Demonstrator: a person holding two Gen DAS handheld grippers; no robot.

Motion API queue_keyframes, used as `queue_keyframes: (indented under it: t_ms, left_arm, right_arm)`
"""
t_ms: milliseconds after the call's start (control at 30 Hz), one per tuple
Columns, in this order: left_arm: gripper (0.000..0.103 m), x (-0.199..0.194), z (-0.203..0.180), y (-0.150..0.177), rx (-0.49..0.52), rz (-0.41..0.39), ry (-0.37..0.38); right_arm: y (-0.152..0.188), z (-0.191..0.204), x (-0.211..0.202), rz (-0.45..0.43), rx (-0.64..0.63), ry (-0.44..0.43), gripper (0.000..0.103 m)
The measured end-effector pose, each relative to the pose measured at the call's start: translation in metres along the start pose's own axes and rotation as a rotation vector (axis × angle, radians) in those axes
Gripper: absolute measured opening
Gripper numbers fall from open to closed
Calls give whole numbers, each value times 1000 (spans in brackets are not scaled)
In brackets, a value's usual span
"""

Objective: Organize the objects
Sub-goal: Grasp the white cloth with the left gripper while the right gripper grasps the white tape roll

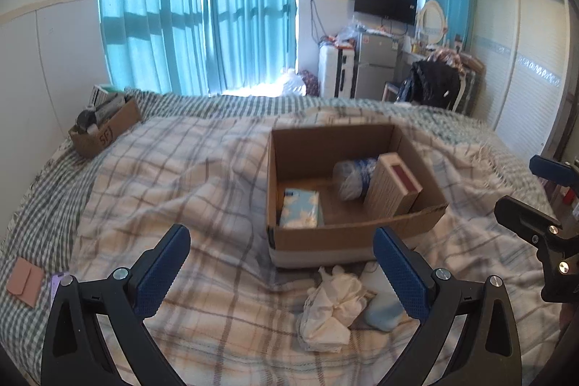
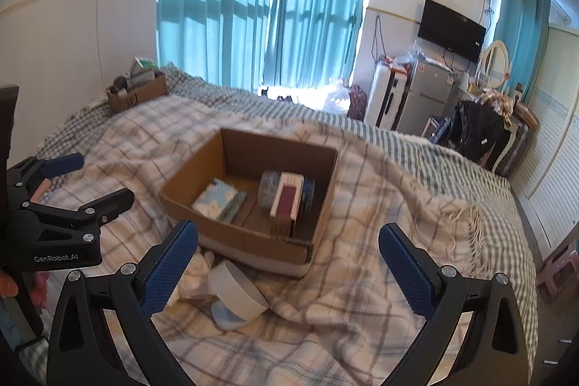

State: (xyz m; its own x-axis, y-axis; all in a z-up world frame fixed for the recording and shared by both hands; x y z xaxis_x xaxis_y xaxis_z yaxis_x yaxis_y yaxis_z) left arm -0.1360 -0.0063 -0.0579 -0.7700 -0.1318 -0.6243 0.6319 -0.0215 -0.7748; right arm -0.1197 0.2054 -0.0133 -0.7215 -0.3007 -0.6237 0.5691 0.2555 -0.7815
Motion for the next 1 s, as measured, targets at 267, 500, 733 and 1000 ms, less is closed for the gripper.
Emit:
queue_keyframes:
  t_ms: [267,500,733,1000]
  left_arm:
    - [103,43,-19,50,38,100,-13]
    - [103,65,-51,82,147,187,47]
    - [63,91,-65,100,141,286,162]
    - [20,65,-65,93,179,231,199]
  right_arm:
    - [59,-13,49,129,50,-10,100]
    - [79,-12,65,191,63,-26,100]
    - [85,-3,73,223,31,-26,100]
    - [85,11,79,238,17,-83,100]
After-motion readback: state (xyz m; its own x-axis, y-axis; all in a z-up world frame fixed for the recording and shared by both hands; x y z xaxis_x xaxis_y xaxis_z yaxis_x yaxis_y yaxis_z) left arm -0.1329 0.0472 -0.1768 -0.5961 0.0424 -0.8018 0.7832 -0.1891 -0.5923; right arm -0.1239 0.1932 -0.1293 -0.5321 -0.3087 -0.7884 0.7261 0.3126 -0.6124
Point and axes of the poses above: each gripper's, at about its wrist camera, not at the fingertips, and x roughly the way its jaws point, z to its left, y to its underside, the point moved 6 cm from there along x, roughly the way its jaws point, and after that the axes turned 9 degrees about -y, right-handed, at the moved point
